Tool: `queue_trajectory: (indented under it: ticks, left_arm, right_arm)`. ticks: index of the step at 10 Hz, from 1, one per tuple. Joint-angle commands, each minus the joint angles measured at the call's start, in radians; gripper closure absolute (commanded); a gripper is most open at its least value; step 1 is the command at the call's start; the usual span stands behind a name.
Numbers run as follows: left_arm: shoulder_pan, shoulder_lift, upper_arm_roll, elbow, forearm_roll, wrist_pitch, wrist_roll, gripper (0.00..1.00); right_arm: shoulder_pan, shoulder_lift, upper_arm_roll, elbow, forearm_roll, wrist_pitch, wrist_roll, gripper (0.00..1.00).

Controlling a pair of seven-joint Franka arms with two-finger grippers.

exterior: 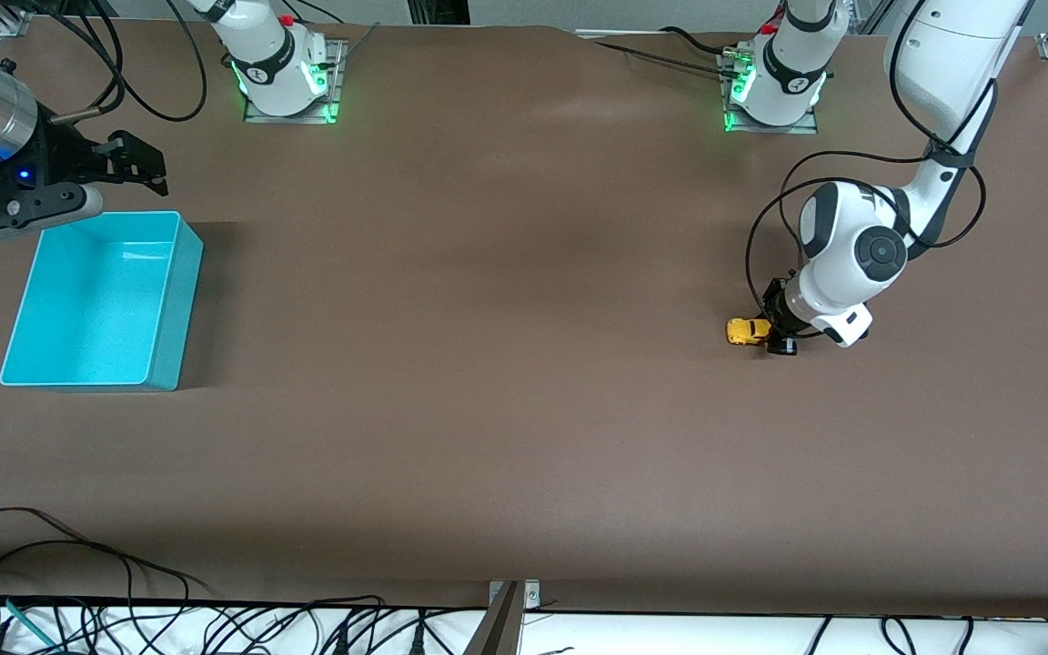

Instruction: Wind up and store yellow beetle car

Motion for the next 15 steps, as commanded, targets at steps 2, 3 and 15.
queue_trajectory:
  ticks: [2,3,15]
  left_arm:
    - [0.058,0.053,0.011,0.019,0.001,0.014,0.11,1.0]
    - [0.072,0.056,0.026,0.019,0.036,0.015,0.112,1.0]
    - [0.23,0.057,0.026,0.021,0.127,0.012,0.239,1.0]
  right_arm:
    - [0.005,0.011,0.0,0.026,-0.006,-0.01,0.0,0.0]
    - [0.005,0.011,0.0,0.026,-0.006,-0.01,0.0,0.0]
    - [0.005,0.011,0.0,0.026,-0.006,-0.009,0.0,0.0]
